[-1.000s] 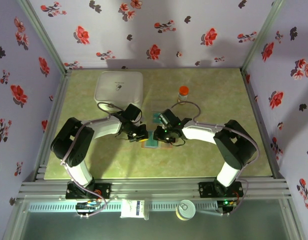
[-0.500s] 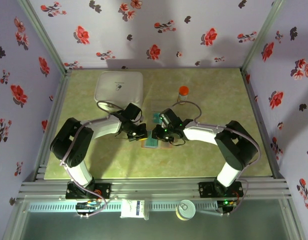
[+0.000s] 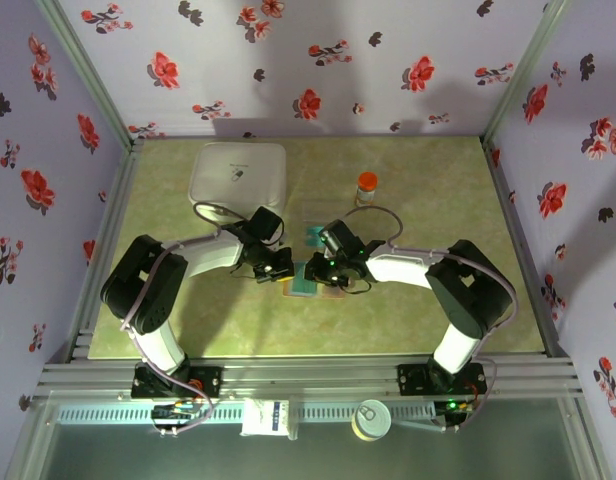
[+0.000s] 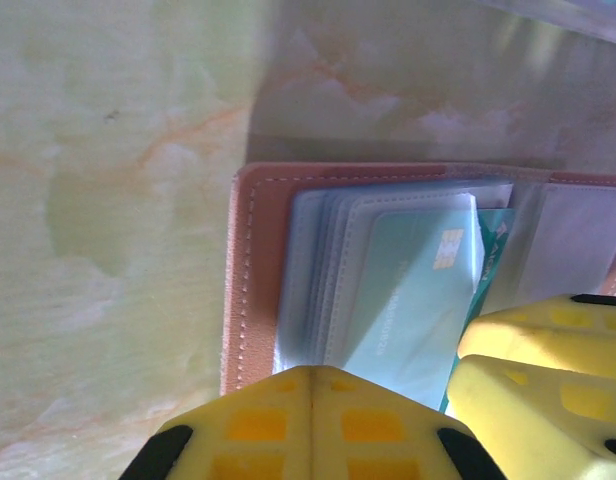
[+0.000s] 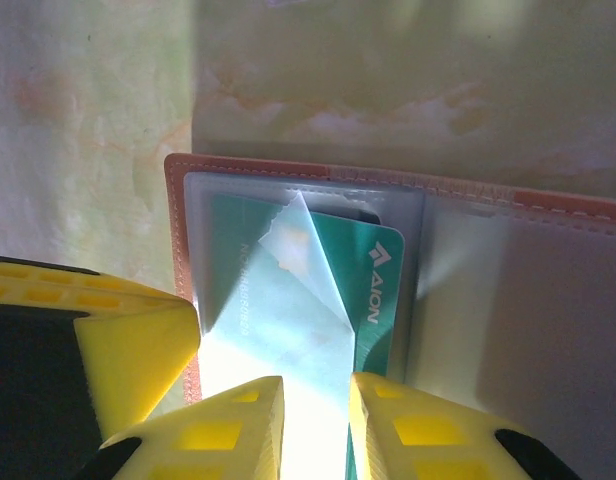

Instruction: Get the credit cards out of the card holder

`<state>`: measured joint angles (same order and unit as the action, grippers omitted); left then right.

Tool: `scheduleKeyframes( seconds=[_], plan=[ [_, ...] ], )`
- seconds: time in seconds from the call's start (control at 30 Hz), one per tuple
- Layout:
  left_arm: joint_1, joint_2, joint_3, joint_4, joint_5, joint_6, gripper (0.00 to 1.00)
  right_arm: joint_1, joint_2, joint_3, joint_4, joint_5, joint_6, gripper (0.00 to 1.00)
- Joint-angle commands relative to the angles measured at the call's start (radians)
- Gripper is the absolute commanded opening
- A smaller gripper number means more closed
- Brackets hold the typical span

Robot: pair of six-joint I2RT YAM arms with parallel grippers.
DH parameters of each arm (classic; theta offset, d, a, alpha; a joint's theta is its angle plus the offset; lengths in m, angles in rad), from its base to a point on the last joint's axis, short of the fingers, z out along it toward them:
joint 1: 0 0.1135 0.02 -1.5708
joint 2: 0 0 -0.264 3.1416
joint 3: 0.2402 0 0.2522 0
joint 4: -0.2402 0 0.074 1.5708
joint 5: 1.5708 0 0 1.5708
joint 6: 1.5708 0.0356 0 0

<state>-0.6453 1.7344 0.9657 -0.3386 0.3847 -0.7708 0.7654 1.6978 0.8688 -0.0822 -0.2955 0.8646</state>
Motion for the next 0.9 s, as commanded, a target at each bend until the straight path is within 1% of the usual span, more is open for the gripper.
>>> scheduleKeyframes(
  seconds=[0.0,0.1,0.27,0.47,0.67,0.87],
  plan=[
    [-0.002,0.002,0.004,-0.041,-0.019,0.029,0.0,-0.007,-0.039,0.011,-0.075,0.044,-0.023,0.26],
    [-0.002,-0.01,0.01,-0.055,-0.026,0.032,0.0,-0.009,-0.057,0.024,-0.107,0.053,-0.039,0.26],
    [-0.002,-0.038,0.024,-0.067,-0.026,0.028,0.0,-0.012,-0.086,0.017,-0.113,0.052,-0.05,0.26],
    [-0.005,-0.006,0.103,-0.11,-0.011,0.05,0.0,-0.044,-0.12,-0.004,-0.107,0.022,-0.051,0.26],
    [-0.013,0.039,0.134,-0.097,0.006,0.045,0.0,-0.063,-0.099,-0.011,-0.052,-0.037,-0.042,0.27],
    [-0.015,0.059,0.123,-0.11,-0.025,0.047,0.0,-0.069,-0.052,0.012,-0.035,-0.083,-0.049,0.27]
  ],
)
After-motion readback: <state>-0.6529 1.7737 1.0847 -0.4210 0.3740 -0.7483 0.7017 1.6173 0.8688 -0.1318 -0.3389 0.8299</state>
